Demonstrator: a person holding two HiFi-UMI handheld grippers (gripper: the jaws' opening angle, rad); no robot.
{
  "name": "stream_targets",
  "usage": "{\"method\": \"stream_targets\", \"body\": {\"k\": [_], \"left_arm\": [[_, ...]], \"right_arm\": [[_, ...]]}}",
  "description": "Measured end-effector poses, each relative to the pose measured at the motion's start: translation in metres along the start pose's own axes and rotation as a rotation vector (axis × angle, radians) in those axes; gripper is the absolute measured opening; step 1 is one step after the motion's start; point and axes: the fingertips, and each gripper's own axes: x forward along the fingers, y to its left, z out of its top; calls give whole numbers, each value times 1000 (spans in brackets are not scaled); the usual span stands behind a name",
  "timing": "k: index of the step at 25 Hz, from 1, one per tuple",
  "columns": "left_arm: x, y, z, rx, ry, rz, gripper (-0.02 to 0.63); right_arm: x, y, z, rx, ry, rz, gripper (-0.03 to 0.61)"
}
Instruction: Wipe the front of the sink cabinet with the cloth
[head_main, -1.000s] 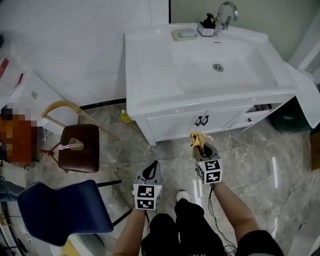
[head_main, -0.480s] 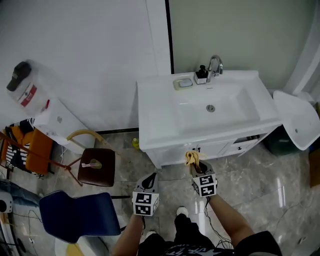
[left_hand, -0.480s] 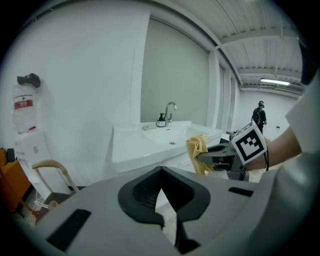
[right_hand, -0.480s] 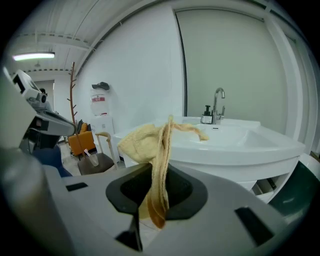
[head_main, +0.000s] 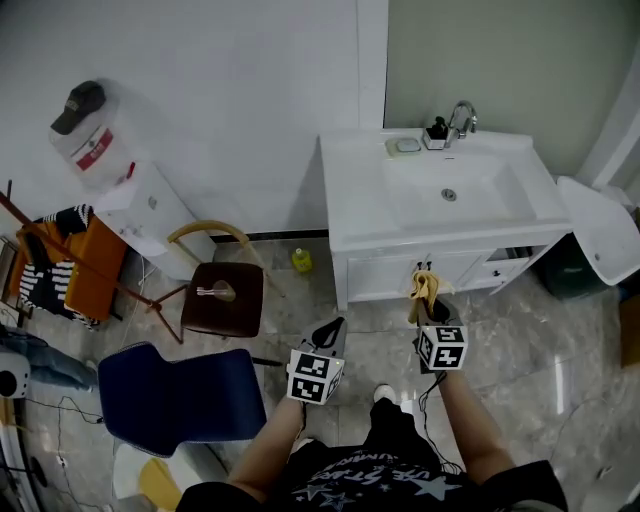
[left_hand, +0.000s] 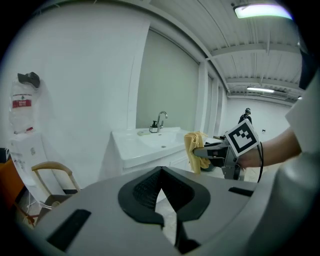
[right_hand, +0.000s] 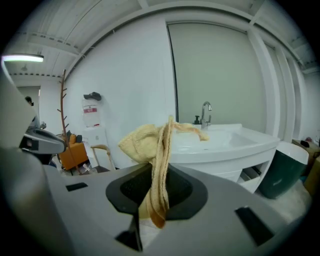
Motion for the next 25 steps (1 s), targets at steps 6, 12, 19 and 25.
{"method": "stream_targets", "body": {"k": [6,12,19,25], "left_arm": [[-79,21,-22,28,-31,-47,14],[-154,27,-40,57,-59,-112,14],[-217,23,-65,94,-63,-212,14],[-231,-1,-77,79,-36,-270,14]], "right_arm": [[-59,66,-14,55,-37,-68,81],[-116,130,-27,72,-58,-128,80],[-181,194,-39,94,-83,-181,80],[-240,200,-50,117,-87,-239,80]]}}
